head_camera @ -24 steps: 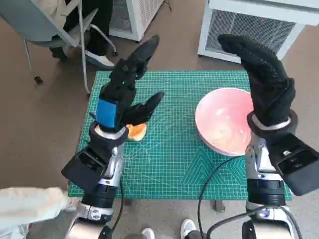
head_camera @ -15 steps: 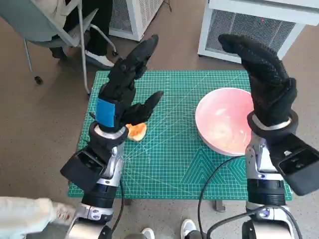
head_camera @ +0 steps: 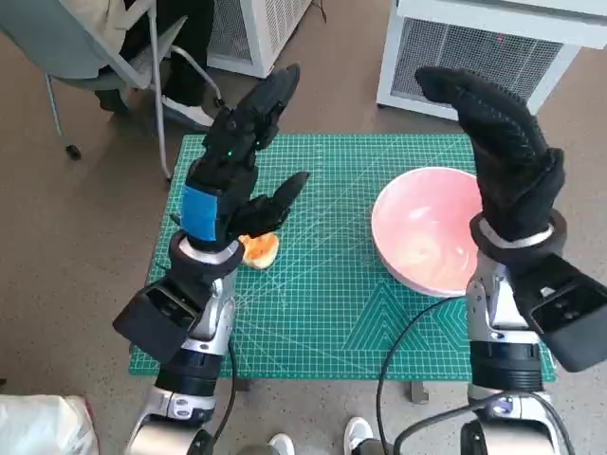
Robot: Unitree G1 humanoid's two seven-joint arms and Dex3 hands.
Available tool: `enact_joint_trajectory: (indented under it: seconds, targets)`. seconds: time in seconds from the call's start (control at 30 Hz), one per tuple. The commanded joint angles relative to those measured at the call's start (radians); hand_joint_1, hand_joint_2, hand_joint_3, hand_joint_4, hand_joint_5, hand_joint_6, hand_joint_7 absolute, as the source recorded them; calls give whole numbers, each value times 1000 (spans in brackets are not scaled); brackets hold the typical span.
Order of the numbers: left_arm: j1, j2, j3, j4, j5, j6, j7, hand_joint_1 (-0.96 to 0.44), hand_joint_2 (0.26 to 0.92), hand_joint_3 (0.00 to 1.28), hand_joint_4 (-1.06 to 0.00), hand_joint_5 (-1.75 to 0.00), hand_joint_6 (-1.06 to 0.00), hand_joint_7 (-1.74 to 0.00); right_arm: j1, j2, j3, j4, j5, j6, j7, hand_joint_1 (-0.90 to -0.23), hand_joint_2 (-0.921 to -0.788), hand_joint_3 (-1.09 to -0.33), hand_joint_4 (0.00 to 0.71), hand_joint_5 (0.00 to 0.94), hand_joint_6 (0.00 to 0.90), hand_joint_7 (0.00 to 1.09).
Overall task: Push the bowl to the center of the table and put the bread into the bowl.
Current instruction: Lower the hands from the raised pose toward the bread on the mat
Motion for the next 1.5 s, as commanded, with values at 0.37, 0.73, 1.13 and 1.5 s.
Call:
enact_joint_trajectory:
  seconds: [0.37, 0.73, 1.13, 1.5]
  targets:
    - [22, 2, 10, -57, -5, 19, 8, -389, 921, 391, -342, 0, -244, -404, 44, -114, -123, 170, 3, -79, 0, -564, -921, -771, 255, 0, 186, 285]
    - [36, 12, 31, -65, -7, 31, 10, -401, 921, 390, -339, 0, -192, -482, 34, -194, -252, 465, -28, -123, -145, -577, -921, -746, 253, 1, 162, 287]
    - [40, 10, 41, -60, -20, 37, 4, -405, 921, 392, -335, 0, -175, -482, 20, -262, -285, 752, -61, -77, -239, -519, -921, -832, 196, 0, 159, 261]
    - [47, 18, 49, -68, -17, 43, 7, -406, 921, 385, -335, -1, -177, -479, 6, -236, -282, 878, -81, 64, -272, -488, -921, -865, 164, 2, 152, 171]
